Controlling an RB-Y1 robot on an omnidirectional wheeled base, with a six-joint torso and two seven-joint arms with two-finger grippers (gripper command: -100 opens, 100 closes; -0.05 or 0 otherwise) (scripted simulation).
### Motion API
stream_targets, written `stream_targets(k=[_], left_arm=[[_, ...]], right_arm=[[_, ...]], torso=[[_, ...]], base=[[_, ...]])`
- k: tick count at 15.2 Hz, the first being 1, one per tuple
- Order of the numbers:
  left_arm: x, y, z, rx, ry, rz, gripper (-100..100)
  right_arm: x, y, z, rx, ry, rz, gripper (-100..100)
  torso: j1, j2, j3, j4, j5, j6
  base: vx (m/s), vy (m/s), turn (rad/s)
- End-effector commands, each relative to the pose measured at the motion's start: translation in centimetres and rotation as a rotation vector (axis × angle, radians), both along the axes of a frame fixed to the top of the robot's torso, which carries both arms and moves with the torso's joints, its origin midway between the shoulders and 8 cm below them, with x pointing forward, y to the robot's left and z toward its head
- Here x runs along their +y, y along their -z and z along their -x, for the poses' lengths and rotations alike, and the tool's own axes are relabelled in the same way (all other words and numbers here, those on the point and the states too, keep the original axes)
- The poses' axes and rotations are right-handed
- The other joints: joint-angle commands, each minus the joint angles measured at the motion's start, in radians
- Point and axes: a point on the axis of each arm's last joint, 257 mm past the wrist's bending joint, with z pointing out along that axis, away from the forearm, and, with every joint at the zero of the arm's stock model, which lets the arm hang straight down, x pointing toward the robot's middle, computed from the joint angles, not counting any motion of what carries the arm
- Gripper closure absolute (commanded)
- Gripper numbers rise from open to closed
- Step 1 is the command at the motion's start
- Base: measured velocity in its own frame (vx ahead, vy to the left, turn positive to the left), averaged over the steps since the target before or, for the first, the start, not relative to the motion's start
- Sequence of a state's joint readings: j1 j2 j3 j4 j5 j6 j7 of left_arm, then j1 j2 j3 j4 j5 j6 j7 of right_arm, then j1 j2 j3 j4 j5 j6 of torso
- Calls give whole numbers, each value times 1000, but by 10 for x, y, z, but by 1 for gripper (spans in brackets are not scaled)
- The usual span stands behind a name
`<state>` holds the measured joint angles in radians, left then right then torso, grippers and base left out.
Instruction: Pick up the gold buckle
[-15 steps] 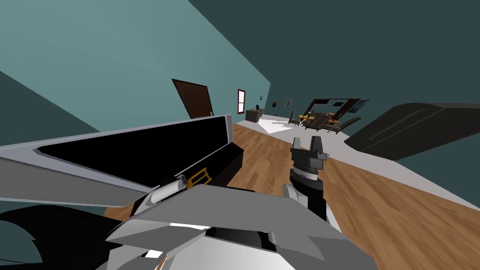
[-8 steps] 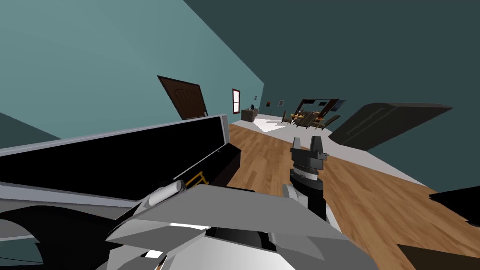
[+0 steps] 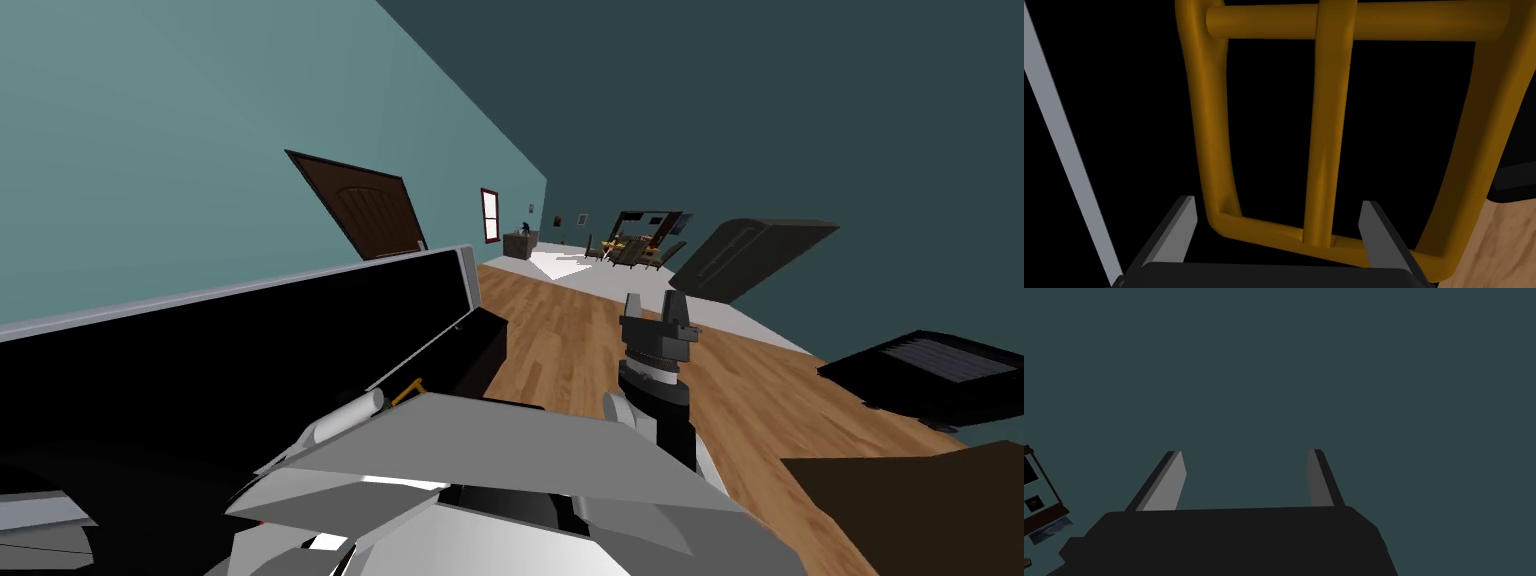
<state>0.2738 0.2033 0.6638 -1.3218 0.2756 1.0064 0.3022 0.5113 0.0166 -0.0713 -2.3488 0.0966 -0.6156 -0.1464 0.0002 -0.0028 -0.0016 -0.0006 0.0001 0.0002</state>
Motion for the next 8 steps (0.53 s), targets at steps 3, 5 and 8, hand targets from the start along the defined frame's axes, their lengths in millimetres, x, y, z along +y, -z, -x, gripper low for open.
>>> stream_targets(k=[3, 5, 8], left_arm=[[-12, 10, 21, 44, -51, 72, -100], [-25, 16, 35, 77, -92, 131, -100], [-33, 20, 44, 99, -119, 170, -100]], right_arm=[[0, 0, 0, 0, 0, 0, 0], [0, 0, 0, 0, 0, 0, 0], [0, 0, 0, 0, 0, 0, 0]], torso=[[0, 0, 0, 0, 0, 0], [0, 0, 0, 0, 0, 0], [0, 0, 0, 0, 0, -1]], base=[[19, 30, -157], [18, 32, -206], [17, 32, -131]])
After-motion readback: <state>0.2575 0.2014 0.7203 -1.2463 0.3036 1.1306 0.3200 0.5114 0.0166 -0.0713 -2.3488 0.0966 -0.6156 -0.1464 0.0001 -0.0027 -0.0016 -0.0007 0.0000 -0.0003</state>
